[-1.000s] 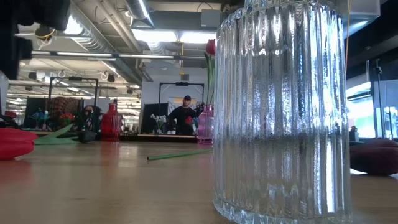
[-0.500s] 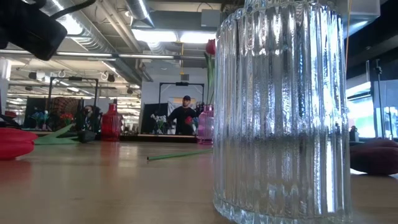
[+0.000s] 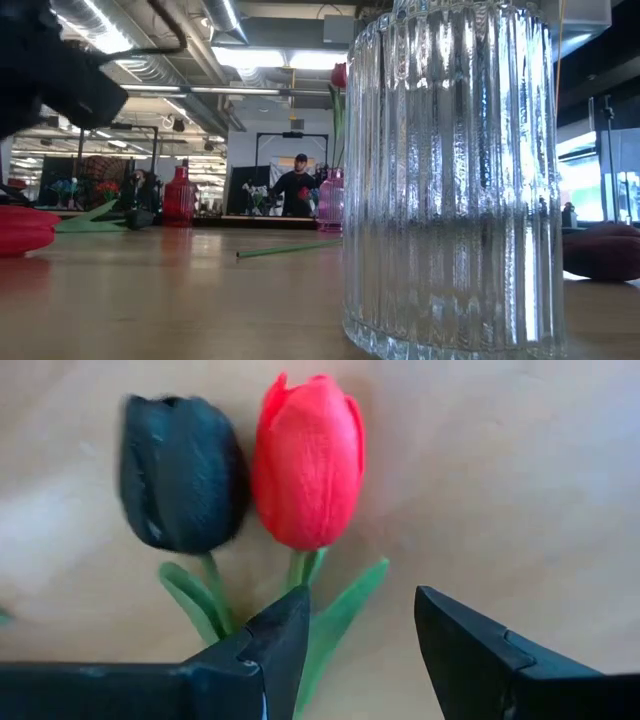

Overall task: Sort flowers into vase by color
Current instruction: Put the red flower into the pink flower vase

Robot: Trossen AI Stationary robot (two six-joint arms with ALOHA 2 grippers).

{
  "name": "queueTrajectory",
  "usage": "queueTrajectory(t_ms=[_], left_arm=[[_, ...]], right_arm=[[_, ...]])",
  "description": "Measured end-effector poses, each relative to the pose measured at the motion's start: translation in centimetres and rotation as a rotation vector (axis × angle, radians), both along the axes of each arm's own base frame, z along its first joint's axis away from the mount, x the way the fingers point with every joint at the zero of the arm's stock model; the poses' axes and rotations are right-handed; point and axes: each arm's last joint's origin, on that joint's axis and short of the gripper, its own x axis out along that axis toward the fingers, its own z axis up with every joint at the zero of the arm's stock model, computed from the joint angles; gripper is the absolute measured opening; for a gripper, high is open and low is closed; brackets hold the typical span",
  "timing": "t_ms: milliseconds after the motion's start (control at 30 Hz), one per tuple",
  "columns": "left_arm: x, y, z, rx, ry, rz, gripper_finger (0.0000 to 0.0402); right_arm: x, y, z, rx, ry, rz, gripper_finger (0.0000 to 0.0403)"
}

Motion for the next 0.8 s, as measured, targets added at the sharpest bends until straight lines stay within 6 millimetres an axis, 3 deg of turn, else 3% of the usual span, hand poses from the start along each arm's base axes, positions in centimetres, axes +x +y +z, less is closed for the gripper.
queueTrajectory(t_ms=[267, 533, 800], left_arm=[[-0.3, 0.9, 0.4, 0.067, 0.103, 0.030, 0.0178], [-0.5, 2.2, -0.6, 0.111, 0.112, 0.035, 0.0176], [0.5, 2.2, -0.7, 0.099, 0.006, 0.025, 0.0134]], right_arm=[[0.3, 1.8, 0.1, 0.020, -0.034, -0.043, 0.0246], [0.8, 2.8, -0.4, 0.084, -0.024, -0.069, 0.0246], [1.2, 3.4, -0.6, 0.104, -0.021, -0.072, 0.0246]])
